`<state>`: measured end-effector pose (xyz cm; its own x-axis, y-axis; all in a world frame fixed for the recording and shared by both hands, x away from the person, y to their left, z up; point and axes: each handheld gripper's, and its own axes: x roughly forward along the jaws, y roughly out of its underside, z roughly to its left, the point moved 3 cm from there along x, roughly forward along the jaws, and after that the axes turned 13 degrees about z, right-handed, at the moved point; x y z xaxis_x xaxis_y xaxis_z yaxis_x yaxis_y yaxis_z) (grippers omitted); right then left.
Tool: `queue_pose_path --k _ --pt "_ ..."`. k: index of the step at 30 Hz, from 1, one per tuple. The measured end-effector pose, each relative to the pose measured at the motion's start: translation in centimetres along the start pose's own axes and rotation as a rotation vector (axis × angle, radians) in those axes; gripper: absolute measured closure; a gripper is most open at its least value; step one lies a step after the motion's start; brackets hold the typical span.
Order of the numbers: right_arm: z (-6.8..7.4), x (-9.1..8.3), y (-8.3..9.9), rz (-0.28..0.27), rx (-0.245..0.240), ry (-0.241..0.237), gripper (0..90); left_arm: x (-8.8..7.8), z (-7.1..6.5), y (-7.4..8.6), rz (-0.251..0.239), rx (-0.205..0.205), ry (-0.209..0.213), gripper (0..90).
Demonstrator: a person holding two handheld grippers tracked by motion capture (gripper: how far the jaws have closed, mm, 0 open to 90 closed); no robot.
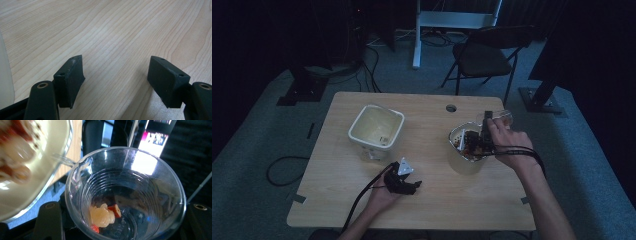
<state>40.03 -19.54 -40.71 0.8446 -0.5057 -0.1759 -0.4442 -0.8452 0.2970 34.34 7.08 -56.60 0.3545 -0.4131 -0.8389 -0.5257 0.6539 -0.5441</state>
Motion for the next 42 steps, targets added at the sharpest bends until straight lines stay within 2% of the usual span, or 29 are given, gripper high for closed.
queue_pose_path --k 3,7,11,15,17,19,21,24,26,28,31,42 --pt "0.0 0.37 0.39 0.019 0.01 -0.004 33.2 0.0 0.0 0.0 0.0 0.0 0.0 29.9" --pt "0.29 -0.21 0.07 -0.006 -0.008 -0.003 33.2 0.0 -0.01 0.0 0.0 0.0 0.0 29.9" --pt "-0.02 0.28 0.4 0.022 0.025 -0.009 33.0 0.01 -0.01 -0.01 0.0 0.001 0.001 29.9" --pt "0.37 -0.34 -0.18 -0.021 0.003 -0.008 33.1 0.01 -0.02 -0.01 0.0 0.001 0.001 29.9" --pt "0.23 0.03 -0.14 -0.002 0.023 -0.016 33.0 0.01 -0.02 -0.01 0.0 0.001 0.0 29.9" --pt "0.36 0.13 -0.22 0.015 0.012 -0.007 33.0 0.01 -0.02 -0.01 0.0 0.001 0.001 29.9" --pt "0.6 -0.2 -0.41 -0.011 -0.015 -0.005 33.1 0.01 -0.02 -0.01 0.0 0.001 0.0 29.9" --pt "0.26 0.11 -0.26 0.015 0.017 -0.003 33.0 0.01 -0.02 -0.01 0.0 0.002 0.0 30.0" --pt "0.37 0.15 -0.25 0.0 -0.001 -0.011 33.0 0.01 -0.02 -0.01 0.0 0.002 0.0 29.9" --pt "0.06 0.21 -0.04 0.005 0.031 -0.009 33.0 0.01 -0.03 -0.01 0.0 0.001 0.0 29.9" --pt "0.2 0.09 -0.03 -0.002 0.014 -0.009 33.0 0.01 -0.03 -0.01 0.0 0.001 0.0 29.9" --pt "0.52 0.3 0.09 -0.008 0.028 -0.028 33.0 0.01 -0.03 -0.01 -0.001 0.002 -0.001 29.9"
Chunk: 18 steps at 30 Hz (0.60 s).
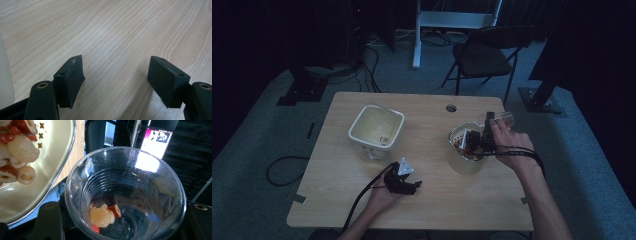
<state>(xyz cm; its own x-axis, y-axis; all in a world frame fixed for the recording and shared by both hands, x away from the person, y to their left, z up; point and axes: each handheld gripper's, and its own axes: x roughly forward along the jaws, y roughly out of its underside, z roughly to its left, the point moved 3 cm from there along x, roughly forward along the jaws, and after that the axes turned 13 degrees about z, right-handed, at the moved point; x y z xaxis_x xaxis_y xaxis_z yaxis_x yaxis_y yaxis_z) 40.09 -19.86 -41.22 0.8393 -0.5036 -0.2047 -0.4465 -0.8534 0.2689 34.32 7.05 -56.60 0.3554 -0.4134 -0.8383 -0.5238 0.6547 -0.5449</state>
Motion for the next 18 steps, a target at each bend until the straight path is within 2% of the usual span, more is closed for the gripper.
queue_pose_path --k 1,3,4,9,11,13,14,15,17,18 --pt "0.0 0.0 0.1 0.002 0.01 -0.006 33.0 0.0 0.0 0.0 0.0 -0.001 0.0 29.9" --pt "-0.3 0.1 0.5 -0.02 0.083 -0.056 32.8 0.0 0.0 0.0 -0.002 -0.003 0.001 29.9" --pt "-0.7 0.2 0.9 -0.045 0.169 -0.109 32.8 0.0 0.0 0.0 -0.002 -0.003 0.002 30.0" --pt "-1.9 0.4 2.1 -0.127 0.423 -0.266 32.7 0.0 0.0 0.0 -0.002 -0.002 0.0 29.9" --pt "-2.1 0.7 2.5 -0.147 0.488 -0.301 32.8 0.0 0.0 0.0 -0.002 -0.002 0.001 29.9" --pt "-2.4 1.1 3.0 -0.177 0.582 -0.36 32.9 0.0 0.0 0.0 -0.002 -0.002 0.001 29.9" --pt "-2.5 1.4 3.3 -0.202 0.665 -0.416 32.9 0.0 0.0 0.0 -0.001 -0.002 0.001 30.0" --pt "-2.6 1.6 3.6 -0.22 0.705 -0.451 32.9 0.0 0.0 0.0 -0.001 -0.002 0.001 30.0" --pt "-2.7 2.2 4.3 -0.275 0.829 -0.545 33.0 0.0 0.0 0.0 -0.002 -0.002 0.001 29.9" --pt "-2.8 2.3 4.5 -0.296 0.869 -0.578 32.9 0.0 0.0 0.0 -0.002 -0.002 0.001 30.0"
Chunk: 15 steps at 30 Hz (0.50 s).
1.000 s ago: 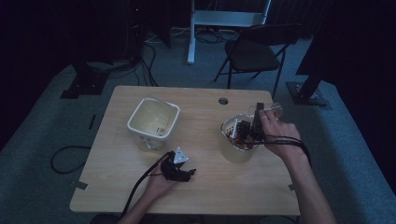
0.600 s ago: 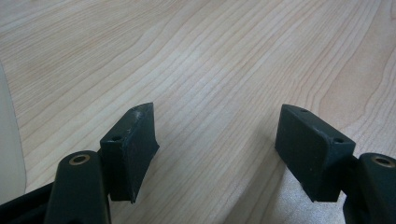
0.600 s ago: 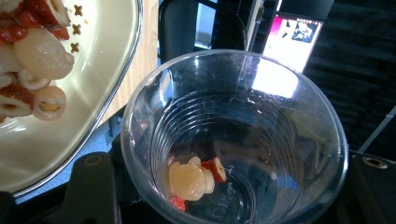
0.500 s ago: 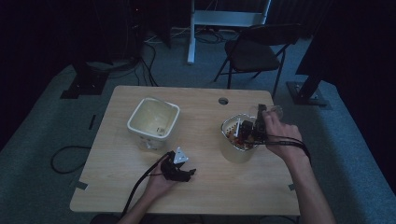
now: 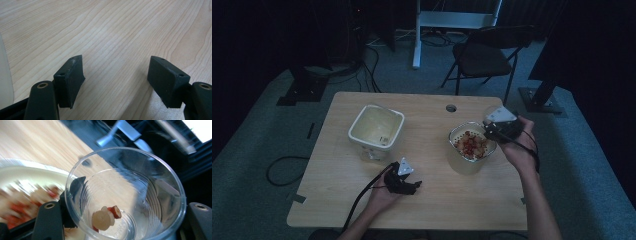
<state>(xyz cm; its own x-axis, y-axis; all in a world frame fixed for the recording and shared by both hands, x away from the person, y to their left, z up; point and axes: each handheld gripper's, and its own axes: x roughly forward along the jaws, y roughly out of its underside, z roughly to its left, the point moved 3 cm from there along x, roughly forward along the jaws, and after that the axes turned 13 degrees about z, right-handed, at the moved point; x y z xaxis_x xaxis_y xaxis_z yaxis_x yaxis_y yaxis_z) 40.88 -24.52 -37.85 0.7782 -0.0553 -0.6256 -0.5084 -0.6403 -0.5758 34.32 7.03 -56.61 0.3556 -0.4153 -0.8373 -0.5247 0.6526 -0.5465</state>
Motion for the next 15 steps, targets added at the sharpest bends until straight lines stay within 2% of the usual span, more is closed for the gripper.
queue_pose_path --k 2,6,7,10,15 --pt "-0.8 -0.2 0.4 -0.059 0.114 -0.112 33.0 0.0 0.0 0.0 0.0 0.0 0.0 30.0" --pt "-2.1 -0.6 0.9 -0.161 0.286 -0.291 33.0 0.0 0.0 0.0 0.0 0.0 0.001 30.0" --pt "-2.3 -0.7 1.0 -0.181 0.316 -0.329 33.0 0.0 0.0 0.0 0.001 0.0 0.0 30.0" --pt "-2.8 -1.0 1.2 -0.222 0.371 -0.398 33.0 0.0 0.0 0.0 0.001 0.001 0.001 30.0" --pt "-2.6 -1.1 1.1 -0.228 0.37 -0.41 33.0 0.0 0.0 0.0 0.0 0.001 0.001 29.9"
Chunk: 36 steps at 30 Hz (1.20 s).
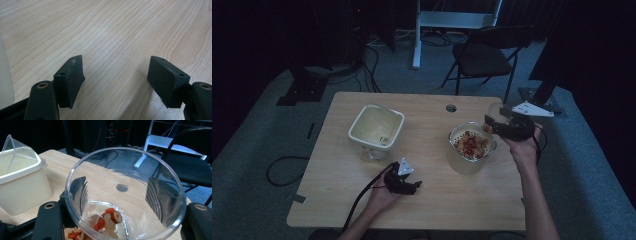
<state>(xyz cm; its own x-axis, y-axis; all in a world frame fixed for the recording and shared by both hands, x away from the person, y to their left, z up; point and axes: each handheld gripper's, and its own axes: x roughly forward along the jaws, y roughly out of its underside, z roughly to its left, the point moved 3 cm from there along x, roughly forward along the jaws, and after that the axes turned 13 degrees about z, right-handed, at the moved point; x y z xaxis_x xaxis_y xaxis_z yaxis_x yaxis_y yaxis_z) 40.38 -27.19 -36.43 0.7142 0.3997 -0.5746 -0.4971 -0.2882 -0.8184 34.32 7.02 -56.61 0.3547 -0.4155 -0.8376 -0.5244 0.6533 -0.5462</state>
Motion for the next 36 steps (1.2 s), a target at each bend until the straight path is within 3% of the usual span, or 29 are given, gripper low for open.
queue_pose_path --k 15,23,33,36 --pt "2.3 1.3 -0.6 0.008 -0.055 -0.051 32.8 0.0 0.0 0.0 0.0 0.001 0.0 30.0" --pt "4.5 1.6 -1.8 -0.002 -0.108 -0.09 32.8 0.0 0.0 0.0 0.0 0.001 0.0 30.0" --pt "6.4 2.4 -2.7 -0.006 -0.14 -0.124 32.7 0.0 0.0 0.0 0.002 0.003 -0.001 30.0" --pt "7.7 2.8 -3.2 -0.009 -0.162 -0.154 32.7 0.0 0.0 0.0 0.002 0.003 0.001 30.0"
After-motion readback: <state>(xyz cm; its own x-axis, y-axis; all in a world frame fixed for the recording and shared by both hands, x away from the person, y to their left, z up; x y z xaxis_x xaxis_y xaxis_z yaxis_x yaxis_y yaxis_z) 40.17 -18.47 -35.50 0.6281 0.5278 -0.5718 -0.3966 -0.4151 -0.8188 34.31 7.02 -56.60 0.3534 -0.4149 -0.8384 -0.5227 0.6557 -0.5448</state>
